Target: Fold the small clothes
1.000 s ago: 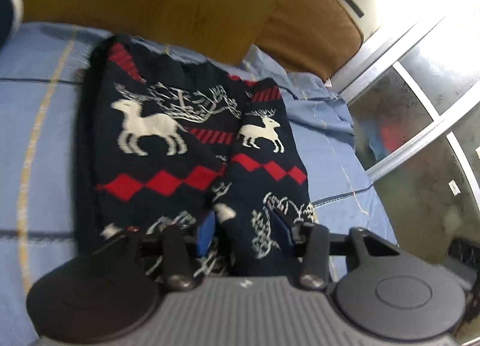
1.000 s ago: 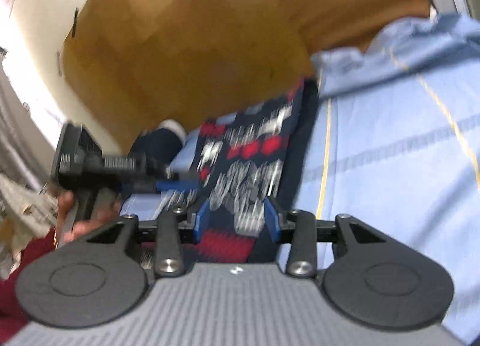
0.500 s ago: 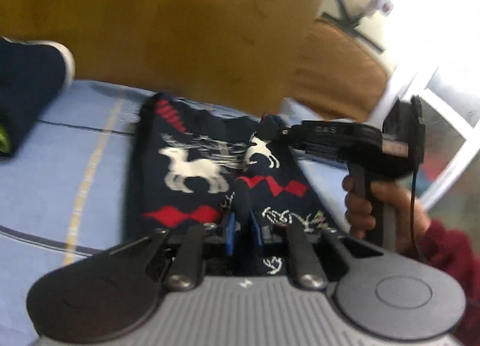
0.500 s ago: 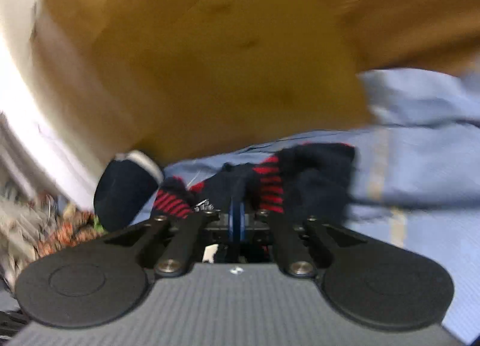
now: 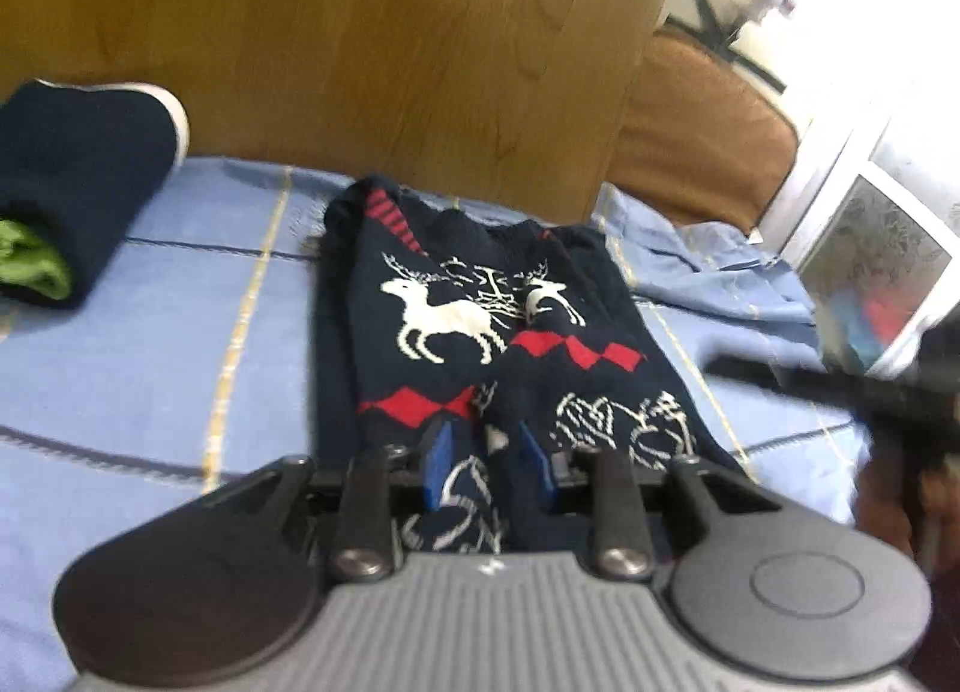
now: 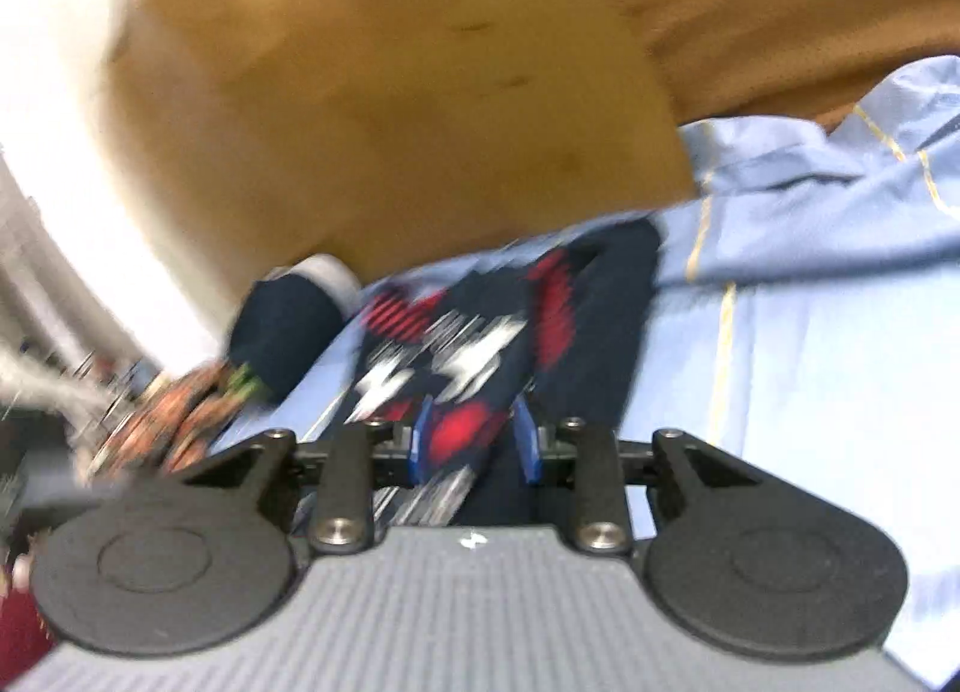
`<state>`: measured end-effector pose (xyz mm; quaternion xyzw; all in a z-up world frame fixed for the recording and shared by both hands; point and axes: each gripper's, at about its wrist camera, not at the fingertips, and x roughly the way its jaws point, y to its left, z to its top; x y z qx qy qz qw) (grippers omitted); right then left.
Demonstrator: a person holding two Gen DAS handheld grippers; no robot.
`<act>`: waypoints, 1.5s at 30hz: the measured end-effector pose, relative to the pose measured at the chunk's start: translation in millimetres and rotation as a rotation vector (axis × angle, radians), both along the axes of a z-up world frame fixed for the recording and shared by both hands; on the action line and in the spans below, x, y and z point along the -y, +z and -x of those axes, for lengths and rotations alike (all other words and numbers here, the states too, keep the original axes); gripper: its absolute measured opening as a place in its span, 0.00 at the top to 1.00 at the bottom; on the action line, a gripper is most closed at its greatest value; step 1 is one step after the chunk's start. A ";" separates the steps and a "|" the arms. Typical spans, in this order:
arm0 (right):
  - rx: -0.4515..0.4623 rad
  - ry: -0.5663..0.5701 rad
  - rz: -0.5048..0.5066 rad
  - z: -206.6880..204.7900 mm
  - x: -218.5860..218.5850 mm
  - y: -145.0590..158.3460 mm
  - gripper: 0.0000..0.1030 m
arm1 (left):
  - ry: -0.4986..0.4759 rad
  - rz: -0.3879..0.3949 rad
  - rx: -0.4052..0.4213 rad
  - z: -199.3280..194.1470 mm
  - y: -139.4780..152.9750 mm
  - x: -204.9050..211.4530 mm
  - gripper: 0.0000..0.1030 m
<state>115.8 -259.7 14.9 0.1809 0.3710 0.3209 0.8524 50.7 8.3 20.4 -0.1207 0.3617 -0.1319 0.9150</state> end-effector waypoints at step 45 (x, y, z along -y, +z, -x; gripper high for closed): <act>-0.121 0.123 -0.243 210.0 23.8 -1.1 0.90 | -0.200 0.366 -0.158 161.1 -14.7 -66.3 0.88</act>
